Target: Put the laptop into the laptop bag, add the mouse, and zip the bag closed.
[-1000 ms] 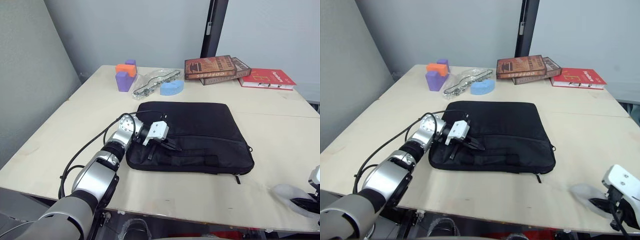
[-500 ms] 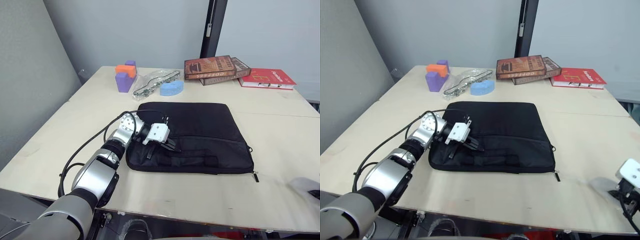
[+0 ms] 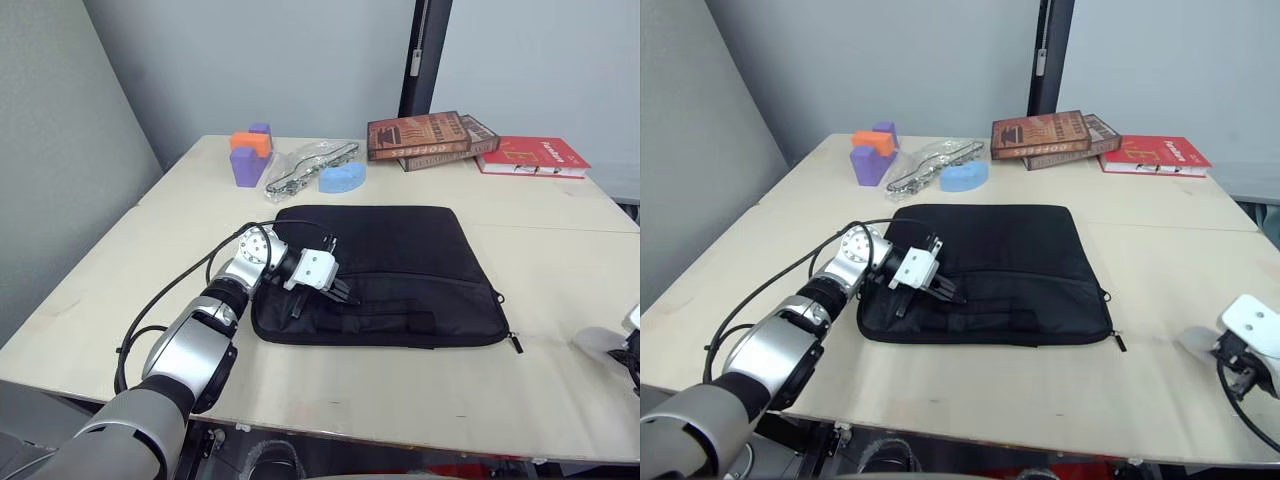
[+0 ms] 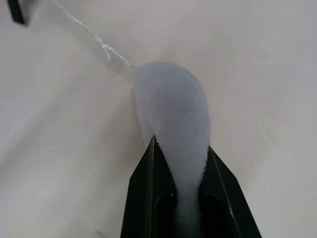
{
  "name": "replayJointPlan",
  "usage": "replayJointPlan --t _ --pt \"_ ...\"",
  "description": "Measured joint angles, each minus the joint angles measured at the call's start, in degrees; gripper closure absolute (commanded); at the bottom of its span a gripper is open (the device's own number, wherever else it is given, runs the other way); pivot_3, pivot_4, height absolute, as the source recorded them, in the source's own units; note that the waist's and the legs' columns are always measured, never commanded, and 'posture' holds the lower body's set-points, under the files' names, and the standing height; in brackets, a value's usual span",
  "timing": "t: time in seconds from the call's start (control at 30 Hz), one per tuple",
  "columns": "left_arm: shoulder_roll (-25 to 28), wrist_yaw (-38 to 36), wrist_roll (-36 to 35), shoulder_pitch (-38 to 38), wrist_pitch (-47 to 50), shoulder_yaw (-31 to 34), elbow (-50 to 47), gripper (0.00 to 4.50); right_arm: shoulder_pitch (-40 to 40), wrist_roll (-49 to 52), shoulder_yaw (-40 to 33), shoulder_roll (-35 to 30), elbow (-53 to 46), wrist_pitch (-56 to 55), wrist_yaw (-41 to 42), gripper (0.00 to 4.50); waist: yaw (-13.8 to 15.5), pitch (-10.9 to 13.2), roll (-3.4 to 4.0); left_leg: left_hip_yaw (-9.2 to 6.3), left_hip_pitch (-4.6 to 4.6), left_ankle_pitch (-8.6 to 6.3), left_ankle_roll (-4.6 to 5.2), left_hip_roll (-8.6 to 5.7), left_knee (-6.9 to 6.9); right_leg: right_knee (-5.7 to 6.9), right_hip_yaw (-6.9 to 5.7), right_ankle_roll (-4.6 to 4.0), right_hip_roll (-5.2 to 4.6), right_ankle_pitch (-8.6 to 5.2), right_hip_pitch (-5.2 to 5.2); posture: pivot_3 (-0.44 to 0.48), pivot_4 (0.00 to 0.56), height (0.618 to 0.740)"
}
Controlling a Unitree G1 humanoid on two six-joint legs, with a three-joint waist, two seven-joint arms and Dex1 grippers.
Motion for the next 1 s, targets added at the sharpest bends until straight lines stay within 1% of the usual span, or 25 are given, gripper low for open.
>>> replayJointPlan --t 0.07,0.17,0.3,0.53,0.73,1.0 --pt "0.05 0.22 0.52 0.0 -0.48 -0.01 0.01 4.5 -1.73 -0.82 1.46 0.03 -0.03 0.43 -1.44 4.48 -0.03 -0.01 0.0 0.02 0.02 0.01 0.01 0.0 -0.02 0.0 0.0 0.0 -0.02 0.0 0.01 0.0 0.15 0.74" --pt "0.06 0.46 1.0 -0.07 -0.75 -0.05 0.01 4.5 -4.48 -3.22 5.64 -0.06 -0.03 0.69 -3.94 4.48 -0.12 -0.03 0.03 0.04 0.06 0.01 0.01 -0.02 -0.03 0.0 0.0 0.01 -0.04 0.0 0.06 0.0 0.15 0.74" --pt "0.17 0.47 1.08 0.01 -1.19 -0.07 -0.01 4.5 -6.76 -4.84 9.68 -0.09 -0.05 1.22 -5.31 4.48 -0.23 -0.03 0.04 0.08 0.07 0.01 0.01 -0.03 -0.05 -0.01 0.01 0.02 -0.06 0.01 0.06 0.0 0.15 0.74" --pt "0.49 0.45 1.09 0.22 -1.4 -0.07 -0.11 4.5 -15.02 -6.28 15.95 0.0 0.56 2.58 -8.63 4.48 -0.79 -0.06 0.06 0.14 0.08 0.03 0.03 -0.05 -0.07 -0.02 0.01 0.05 -0.12 0.03 0.07 0.0 0.15 0.74" --pt "0.58 0.45 1.09 0.55 -1.43 -0.07 -0.7 4.5 -22.67 -7.93 20.7 0.34 4.38 3.59 -11.88 4.48 -1.12 -0.06 0.07 0.25 0.05 0.04 0.04 -0.08 -0.09 -0.05 0.01 0.08 -0.21 0.04 0.07 0.0 0.15 0.74" --pt "1.05 0.45 1.08 1.48 -1.55 -0.07 -1.46 4.5 -29.14 -9.56 24.46 1.49 9.84 3.67 -15.03 4.48 -1.68 -0.06 0.07 0.72 0.05 0.11 0.16 -0.07 -0.09 -0.1 0.05 0.14 -0.44 0.05 0.07 0.0 0.15 0.74"
